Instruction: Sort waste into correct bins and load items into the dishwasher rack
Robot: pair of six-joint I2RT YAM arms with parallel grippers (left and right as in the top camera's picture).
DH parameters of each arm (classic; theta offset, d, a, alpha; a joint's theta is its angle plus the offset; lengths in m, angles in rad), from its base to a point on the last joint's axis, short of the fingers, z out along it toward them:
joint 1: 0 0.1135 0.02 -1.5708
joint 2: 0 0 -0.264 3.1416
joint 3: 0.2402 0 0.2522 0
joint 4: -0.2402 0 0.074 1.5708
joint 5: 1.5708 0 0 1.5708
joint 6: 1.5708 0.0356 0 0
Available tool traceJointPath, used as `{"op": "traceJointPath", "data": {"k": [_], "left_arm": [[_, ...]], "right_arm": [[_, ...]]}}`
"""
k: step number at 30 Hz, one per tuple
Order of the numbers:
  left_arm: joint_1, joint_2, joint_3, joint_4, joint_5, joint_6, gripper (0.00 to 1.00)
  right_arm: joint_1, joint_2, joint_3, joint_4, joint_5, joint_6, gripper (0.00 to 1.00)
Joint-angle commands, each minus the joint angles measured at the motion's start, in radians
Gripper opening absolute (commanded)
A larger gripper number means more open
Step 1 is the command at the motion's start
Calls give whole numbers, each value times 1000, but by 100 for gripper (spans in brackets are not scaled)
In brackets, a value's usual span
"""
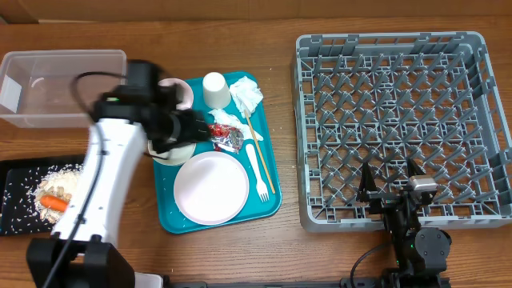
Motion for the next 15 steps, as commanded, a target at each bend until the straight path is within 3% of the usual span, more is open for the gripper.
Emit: {"op": "traceJointPath", "data": {"k": [1,5,15], "left_arm": [[-148,5,7,-10,-148,-1,100],[-278,50,7,-14,-223,-63,100],[-454,233,7,-13,-197,-124,100]], "right_arm": [[-5,-12,-10,3,6,5,100],[-5,-12,-10,3,6,5,100],[-5,-12,-10,3,6,5,100]]}}
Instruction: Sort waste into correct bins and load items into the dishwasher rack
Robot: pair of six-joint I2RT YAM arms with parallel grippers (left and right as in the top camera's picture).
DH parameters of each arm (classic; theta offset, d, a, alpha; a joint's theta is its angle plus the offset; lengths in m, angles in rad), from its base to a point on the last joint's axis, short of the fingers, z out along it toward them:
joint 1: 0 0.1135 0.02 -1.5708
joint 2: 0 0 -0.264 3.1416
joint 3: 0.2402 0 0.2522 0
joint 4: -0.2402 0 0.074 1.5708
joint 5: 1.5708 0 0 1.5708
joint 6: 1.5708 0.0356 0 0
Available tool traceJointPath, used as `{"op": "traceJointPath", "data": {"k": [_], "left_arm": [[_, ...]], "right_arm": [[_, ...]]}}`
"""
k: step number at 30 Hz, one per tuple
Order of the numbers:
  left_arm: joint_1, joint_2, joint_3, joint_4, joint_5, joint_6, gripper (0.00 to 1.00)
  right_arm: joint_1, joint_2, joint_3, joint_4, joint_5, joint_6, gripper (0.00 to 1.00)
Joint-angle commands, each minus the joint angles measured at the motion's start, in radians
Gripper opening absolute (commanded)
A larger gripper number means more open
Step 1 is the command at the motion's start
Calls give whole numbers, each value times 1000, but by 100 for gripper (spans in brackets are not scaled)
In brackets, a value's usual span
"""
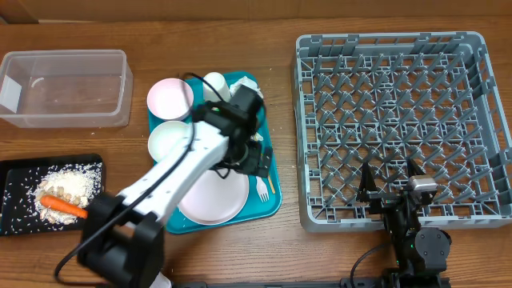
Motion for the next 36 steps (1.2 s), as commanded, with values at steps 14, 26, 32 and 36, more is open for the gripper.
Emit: {"op": "traceJointPath", "data": {"k": [14,26,32,36], "left_arm": [[-26,5,10,-72,-28,-91,100],[5,-25,9,-85,97,-58,100],[-24,-25,9,-83,97,-59,100],[-35,-26,9,-82,97,-70,100]], "right_arm": [[-5,-12,-10,3,6,4,100],[-5,-12,-10,3,6,4,100],[-5,-12,-10,3,6,4,100],[-5,-12,-10,3,6,4,100]]}}
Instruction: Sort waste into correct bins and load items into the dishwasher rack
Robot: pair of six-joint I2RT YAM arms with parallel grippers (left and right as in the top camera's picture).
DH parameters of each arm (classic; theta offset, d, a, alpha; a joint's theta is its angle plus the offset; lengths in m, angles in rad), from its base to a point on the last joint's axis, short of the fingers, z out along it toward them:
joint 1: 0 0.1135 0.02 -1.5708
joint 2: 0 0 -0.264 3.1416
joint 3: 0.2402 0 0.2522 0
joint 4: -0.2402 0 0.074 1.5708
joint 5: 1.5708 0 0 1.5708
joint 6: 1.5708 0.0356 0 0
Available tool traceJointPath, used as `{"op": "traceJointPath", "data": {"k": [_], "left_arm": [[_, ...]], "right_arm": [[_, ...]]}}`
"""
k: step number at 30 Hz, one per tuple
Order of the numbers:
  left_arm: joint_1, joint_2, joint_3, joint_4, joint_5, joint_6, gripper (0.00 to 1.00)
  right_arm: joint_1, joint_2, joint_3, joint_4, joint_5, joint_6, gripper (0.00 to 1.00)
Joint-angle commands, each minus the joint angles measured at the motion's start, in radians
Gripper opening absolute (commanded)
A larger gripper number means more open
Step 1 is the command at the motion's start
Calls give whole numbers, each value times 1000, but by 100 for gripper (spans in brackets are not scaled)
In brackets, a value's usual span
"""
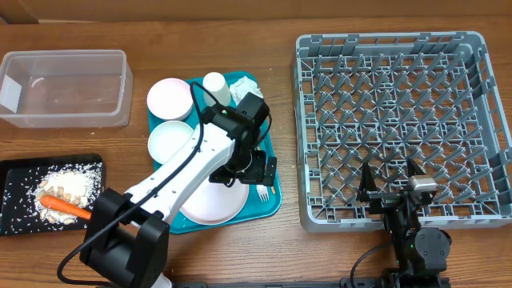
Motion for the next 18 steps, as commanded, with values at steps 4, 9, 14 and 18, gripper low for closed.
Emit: {"op": "traceJointPath", "data": {"k": [4,9,14,18], "left_arm": [[-6,-27,14,-7,40,-19,96],[12,-92,35,-15,19,-58,88],[28,-248,42,-47,-154,-141,91],[53,-376,42,-131,-323,-235,100]], "right_arm": [[-5,-12,-10,2,6,5,100],[-5,-12,-10,2,6,5,100],[-5,-12,-10,3,6,5,100],[-5,-12,-10,3,6,5,100]]}}
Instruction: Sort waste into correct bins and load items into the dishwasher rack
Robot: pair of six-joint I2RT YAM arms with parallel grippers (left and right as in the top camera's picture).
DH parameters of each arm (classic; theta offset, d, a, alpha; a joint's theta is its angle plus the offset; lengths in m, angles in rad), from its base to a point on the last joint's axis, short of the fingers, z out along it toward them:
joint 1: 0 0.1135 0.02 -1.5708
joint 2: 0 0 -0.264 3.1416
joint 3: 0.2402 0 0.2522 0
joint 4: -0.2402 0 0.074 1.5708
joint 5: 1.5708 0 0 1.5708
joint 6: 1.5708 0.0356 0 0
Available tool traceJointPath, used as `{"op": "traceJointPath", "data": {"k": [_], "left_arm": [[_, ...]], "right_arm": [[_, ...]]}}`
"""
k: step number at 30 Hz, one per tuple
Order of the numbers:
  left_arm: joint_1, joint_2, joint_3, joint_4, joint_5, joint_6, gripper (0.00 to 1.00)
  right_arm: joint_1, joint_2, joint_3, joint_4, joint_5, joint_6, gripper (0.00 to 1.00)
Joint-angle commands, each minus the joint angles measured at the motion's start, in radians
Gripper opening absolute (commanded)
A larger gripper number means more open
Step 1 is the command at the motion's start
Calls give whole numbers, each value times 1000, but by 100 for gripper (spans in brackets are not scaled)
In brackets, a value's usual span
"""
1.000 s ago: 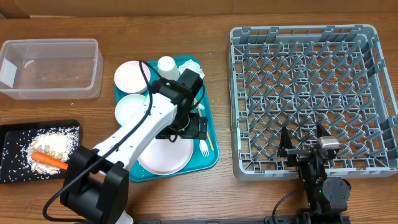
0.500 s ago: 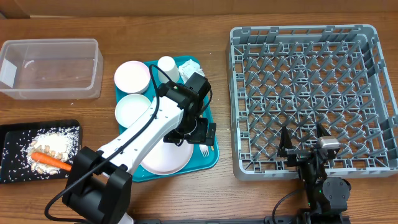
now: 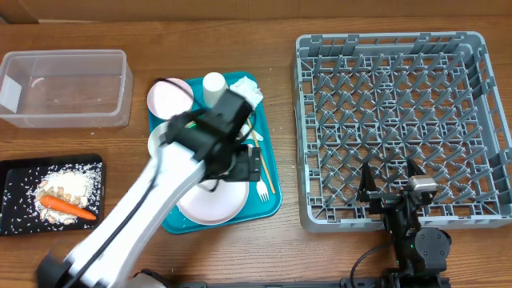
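Observation:
My left arm is blurred and reaches from the bottom left over the teal tray [image 3: 274, 210]. Its left gripper [image 3: 243, 163] is dark and smeared above the white plate [image 3: 210, 200], just left of the white fork [image 3: 260, 178] and the chopstick [image 3: 266, 178]. I cannot make out its jaws or anything between them. A white cup [image 3: 213, 86], crumpled tissue [image 3: 249, 90], a pink bowl [image 3: 166, 97] and a white bowl [image 3: 158, 141] sit on the tray's far and left parts. My right gripper [image 3: 388, 179] stands open at the front edge of the grey dishwasher rack [image 3: 400, 48].
A clear plastic bin [image 3: 64, 88] stands at the far left. In front of it lies a black tray [image 3: 16, 220] holding rice and a carrot [image 3: 67, 208]. The rack fills the right half of the table.
My left arm has shifted left and back over the tray and is now blurred. Its gripper went from beside the fork to a spot over the plate's upper edge. Fork and right arm are unmoved.
My left arm first hung over the bowls at the tray's left, with a red wrapper lying uncovered mid-tray. Then it reached across to the tray's right side, covering the wrapper. Then its gripper sat low beside the fork, and now it is further left.

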Motion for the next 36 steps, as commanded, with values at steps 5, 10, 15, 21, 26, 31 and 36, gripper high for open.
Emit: {"op": "traceJointPath", "data": {"k": [5,10,15,21,26,31,36], "left_arm": [[100,-199,26,-130,-225,-145,100],[187,-200,24,-157,-225,-144,100],[251,-167,24,-74,-228,-58,99],[263,-69,24,47,-183,47,100],[263,48,24,99,-146,103,100],[263,111,24,102,-145,99,100],[263,85,33,83,-143,58,100]], "right_arm": [[-5,-12,-10,3,6,4,100],[-5,-12,-10,3,6,4,100],[-5,-12,-10,3,6,4,100],[-5,-12,-10,3,6,4,100],[-5,-12,-10,3,6,4,100],[-5,-12,-10,3,6,4,100],[-5,-12,-10,3,6,4,100]]}}
